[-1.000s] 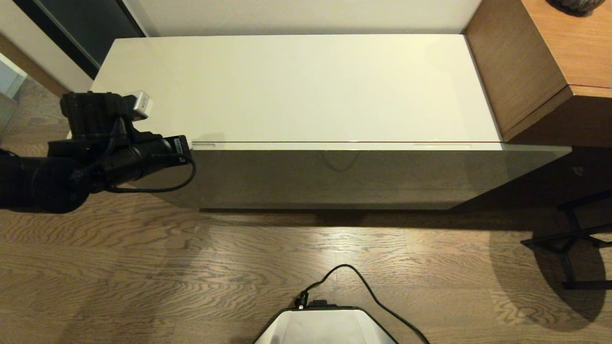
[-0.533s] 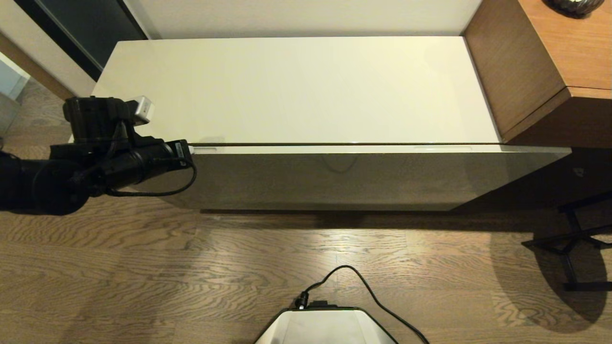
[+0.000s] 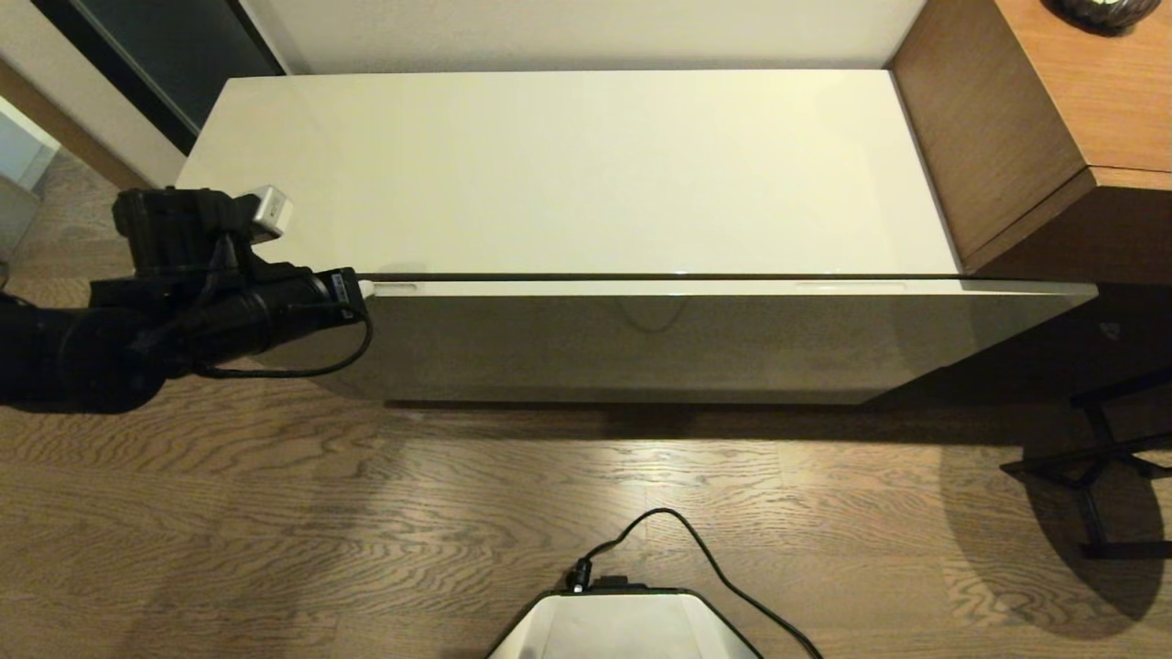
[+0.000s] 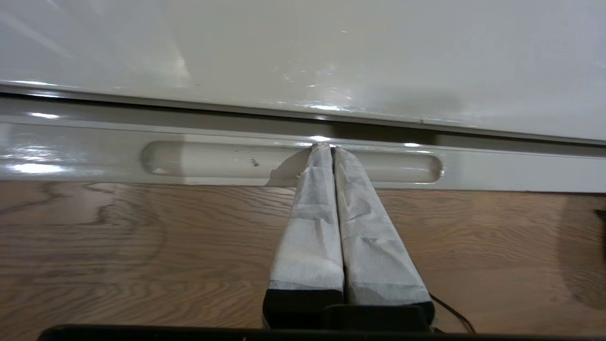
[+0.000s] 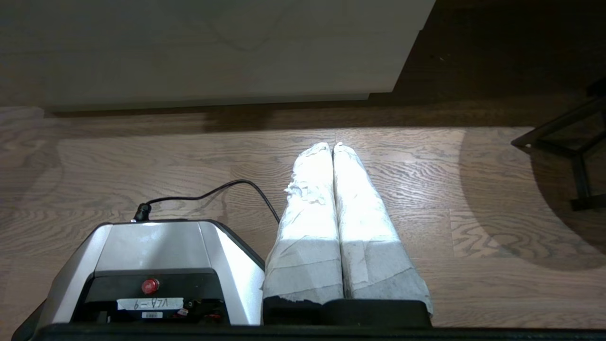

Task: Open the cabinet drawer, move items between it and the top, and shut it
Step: Open the drawer

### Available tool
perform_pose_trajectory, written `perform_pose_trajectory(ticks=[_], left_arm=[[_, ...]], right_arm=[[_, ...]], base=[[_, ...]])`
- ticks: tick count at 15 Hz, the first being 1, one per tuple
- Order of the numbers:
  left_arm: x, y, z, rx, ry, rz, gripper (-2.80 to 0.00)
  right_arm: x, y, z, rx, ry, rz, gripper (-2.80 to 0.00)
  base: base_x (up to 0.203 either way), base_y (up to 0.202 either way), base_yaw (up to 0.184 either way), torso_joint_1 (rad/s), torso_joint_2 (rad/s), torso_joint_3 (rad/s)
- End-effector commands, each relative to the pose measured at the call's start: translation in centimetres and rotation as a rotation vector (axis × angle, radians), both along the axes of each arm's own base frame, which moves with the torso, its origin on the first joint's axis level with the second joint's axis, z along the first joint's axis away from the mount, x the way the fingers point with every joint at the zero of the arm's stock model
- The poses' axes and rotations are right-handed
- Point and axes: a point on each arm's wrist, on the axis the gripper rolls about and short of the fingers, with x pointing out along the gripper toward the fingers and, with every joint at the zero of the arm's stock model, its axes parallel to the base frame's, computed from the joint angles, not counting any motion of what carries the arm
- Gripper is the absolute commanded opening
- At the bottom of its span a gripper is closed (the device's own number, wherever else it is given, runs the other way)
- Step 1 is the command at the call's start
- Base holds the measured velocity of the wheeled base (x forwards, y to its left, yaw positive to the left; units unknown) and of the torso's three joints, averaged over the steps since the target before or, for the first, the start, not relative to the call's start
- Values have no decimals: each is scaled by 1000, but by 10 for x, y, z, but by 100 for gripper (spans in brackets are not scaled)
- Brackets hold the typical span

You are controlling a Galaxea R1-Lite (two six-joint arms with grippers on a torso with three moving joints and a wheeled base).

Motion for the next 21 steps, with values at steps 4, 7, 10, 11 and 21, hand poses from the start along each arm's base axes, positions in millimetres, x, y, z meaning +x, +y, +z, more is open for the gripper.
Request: perform_pose_trajectory(ticks=[4, 7, 10, 11, 21], left_arm=[[-49, 5, -57, 10, 574, -36, -280], [-55, 10, -59, 4, 591, -27, -280], [-58, 14, -58, 43, 625, -29, -280], [-63, 17, -56, 83, 657, -46, -280], [-142, 29, -25, 275, 882, -174, -280]], right_arm=[[-1, 0, -1, 0, -16, 0, -280], [-1, 0, -1, 0, -16, 0, -280], [-1, 0, -1, 0, -16, 0, -280], [-1, 0, -1, 0, -16, 0, -280], [-1, 0, -1, 0, -16, 0, -280]], base=[[0, 0, 0, 0, 0, 0], [0, 0, 0, 0, 0, 0], [0, 0, 0, 0, 0, 0], [0, 0, 0, 0, 0, 0], [0, 0, 0, 0, 0, 0]])
